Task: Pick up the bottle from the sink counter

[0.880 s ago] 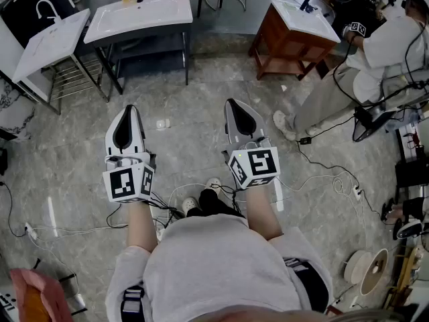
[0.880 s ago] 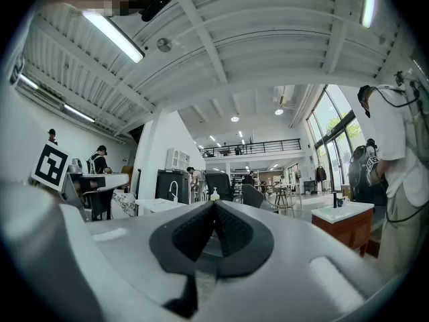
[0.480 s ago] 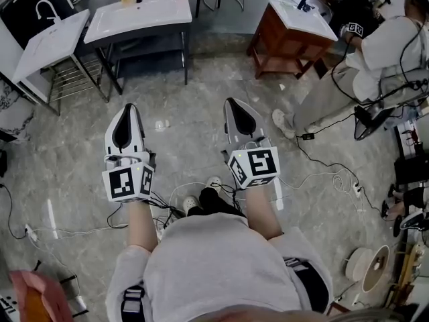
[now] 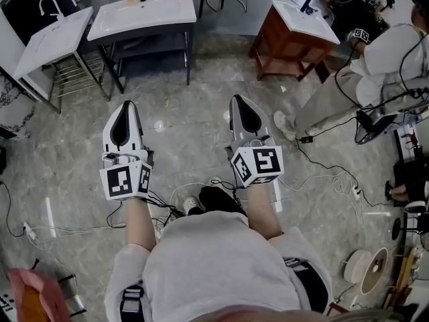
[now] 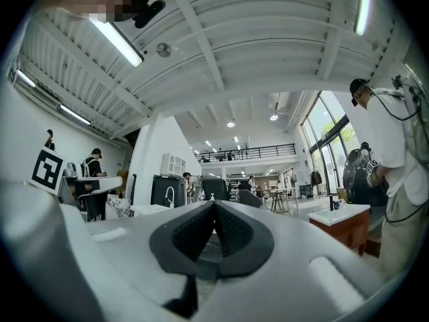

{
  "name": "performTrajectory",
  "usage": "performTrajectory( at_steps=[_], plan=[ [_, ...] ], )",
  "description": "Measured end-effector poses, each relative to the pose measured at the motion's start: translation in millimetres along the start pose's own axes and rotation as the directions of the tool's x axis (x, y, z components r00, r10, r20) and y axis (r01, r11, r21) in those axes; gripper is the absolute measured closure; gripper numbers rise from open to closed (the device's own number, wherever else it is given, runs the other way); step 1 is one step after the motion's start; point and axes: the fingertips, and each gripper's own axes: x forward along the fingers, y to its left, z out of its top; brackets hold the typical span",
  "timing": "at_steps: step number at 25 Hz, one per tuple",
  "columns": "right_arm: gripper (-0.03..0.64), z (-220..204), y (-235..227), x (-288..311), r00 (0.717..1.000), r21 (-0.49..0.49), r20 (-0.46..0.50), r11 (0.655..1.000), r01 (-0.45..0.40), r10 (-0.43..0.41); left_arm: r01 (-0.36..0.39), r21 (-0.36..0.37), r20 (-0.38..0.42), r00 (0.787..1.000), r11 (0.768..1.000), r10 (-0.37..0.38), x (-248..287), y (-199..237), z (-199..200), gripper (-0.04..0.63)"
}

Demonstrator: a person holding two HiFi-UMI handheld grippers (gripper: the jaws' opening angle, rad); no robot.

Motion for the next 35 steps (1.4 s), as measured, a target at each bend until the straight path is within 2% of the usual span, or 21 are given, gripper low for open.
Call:
performTrajectory(
  at_steps=[6, 12, 27, 35],
  plan=[
    [0.606, 4.3, -1.0, 18.7, 1.000, -0.011, 0.011, 1.000, -0.007, 0.007, -0.025, -0.013, 0.016, 1.000, 1.000, 0.026, 14.4, 23.0, 0.2, 0.588],
    [0.606, 5.1, -11.3, 64.7, 0.999, -0.026, 0.032, 0.999, -0.041, 0.042, -0.029, -0.011, 0.030, 0.999, 1.000, 0.029, 52.3, 33.1, -4.6, 0.588],
    [0.606, 5.3, -108.8, 258.5, 0.989, -0.026, 0.068, 0.991, -0.132, 0.133, -0.057, 0.008, 0.052, 0.997, 0.998, 0.057, 249.6, 47.7, -27.4, 0.588],
    [0.606, -8.0, -164.0, 318.4, 0.988, 0.004, 0.075, 0.991, -0.135, 0.134, -0.051, 0.025, 0.057, 0.997, 0.998, 0.050, 325.9, 38.7, -43.5, 0.588]
  ],
)
